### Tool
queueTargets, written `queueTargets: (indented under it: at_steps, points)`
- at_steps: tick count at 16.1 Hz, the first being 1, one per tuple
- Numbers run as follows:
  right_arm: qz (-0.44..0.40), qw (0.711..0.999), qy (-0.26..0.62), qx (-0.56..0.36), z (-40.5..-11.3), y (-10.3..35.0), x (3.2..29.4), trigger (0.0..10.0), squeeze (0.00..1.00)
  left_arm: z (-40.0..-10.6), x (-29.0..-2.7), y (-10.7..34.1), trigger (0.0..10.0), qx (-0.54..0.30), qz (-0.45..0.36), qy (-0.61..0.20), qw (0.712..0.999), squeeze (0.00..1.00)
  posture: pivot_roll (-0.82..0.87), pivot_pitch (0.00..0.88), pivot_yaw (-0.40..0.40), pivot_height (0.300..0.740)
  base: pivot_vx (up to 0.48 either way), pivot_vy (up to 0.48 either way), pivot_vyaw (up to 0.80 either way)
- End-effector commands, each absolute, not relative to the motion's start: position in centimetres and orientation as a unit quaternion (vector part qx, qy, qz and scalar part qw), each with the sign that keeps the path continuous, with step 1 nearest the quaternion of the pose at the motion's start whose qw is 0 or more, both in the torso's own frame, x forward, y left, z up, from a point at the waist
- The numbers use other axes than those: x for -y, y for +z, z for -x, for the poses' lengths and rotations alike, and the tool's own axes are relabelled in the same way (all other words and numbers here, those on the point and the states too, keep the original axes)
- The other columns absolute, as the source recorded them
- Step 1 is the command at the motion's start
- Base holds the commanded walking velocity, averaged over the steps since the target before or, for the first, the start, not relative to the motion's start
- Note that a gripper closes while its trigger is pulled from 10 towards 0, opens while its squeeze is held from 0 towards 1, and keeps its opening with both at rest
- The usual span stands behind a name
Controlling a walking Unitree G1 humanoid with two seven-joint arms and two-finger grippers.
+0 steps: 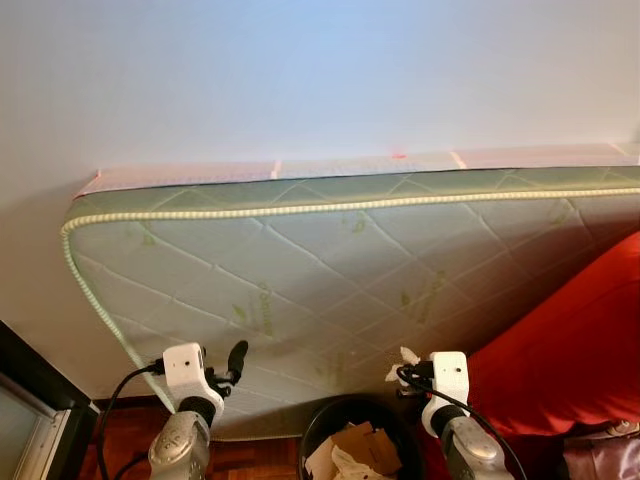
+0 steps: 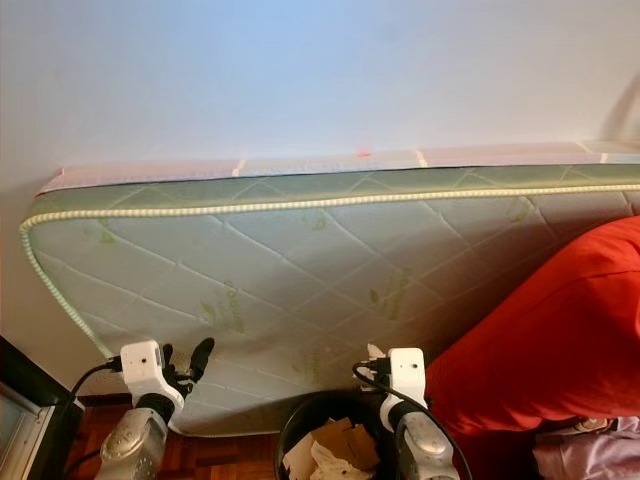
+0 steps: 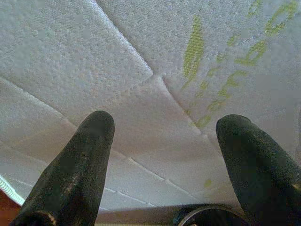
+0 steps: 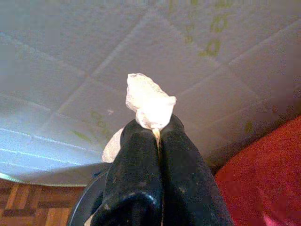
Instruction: Clean up the room
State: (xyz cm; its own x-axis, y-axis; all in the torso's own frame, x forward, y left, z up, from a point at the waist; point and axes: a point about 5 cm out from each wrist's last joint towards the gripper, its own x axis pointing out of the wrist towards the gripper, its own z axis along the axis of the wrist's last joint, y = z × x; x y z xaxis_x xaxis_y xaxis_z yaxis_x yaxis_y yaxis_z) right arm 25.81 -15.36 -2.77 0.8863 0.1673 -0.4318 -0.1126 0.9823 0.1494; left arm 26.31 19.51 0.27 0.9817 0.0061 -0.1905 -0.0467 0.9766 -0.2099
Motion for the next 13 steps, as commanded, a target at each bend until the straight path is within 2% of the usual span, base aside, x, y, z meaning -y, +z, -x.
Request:
queueTargets:
  at_steps: [1, 7, 10, 13]
  points:
    - [-0.065, 0.973, 0.071, -0.210, -26.27, -2.27, 15.25, 10.0, 0.00, -26.19, -19.28, 0.17, 10.0, -0.100, 0.108, 0.004, 0.989, 0.00, 0.05, 0.000, -0.023, 0.700, 0.000, 0.000, 0.00]
    - [-0.069, 0.973, 0.080, -0.205, -26.29, -2.16, 14.89, 10.0, 0.00, -25.72, -18.82, -0.41, 10.0, -0.113, 0.114, -0.005, 0.987, 0.00, 0.05, 0.000, -0.028, 0.700, 0.000, 0.000, 0.00]
    - [-0.068, 0.975, 0.087, -0.195, -26.35, -1.95, 14.76, 10.0, 0.00, -25.65, -18.67, -0.52, 10.0, -0.116, 0.116, -0.008, 0.986, 0.00, 0.05, 0.000, -0.029, 0.670, 0.000, 0.000, 0.00]
    - [-0.061, 0.973, 0.096, -0.200, -26.40, -1.96, 14.64, 10.0, 0.00, -25.83, -18.59, -0.36, 10.0, -0.113, 0.119, -0.007, 0.986, 0.00, 0.05, 0.000, -0.032, 0.670, 0.000, 0.000, 0.00]
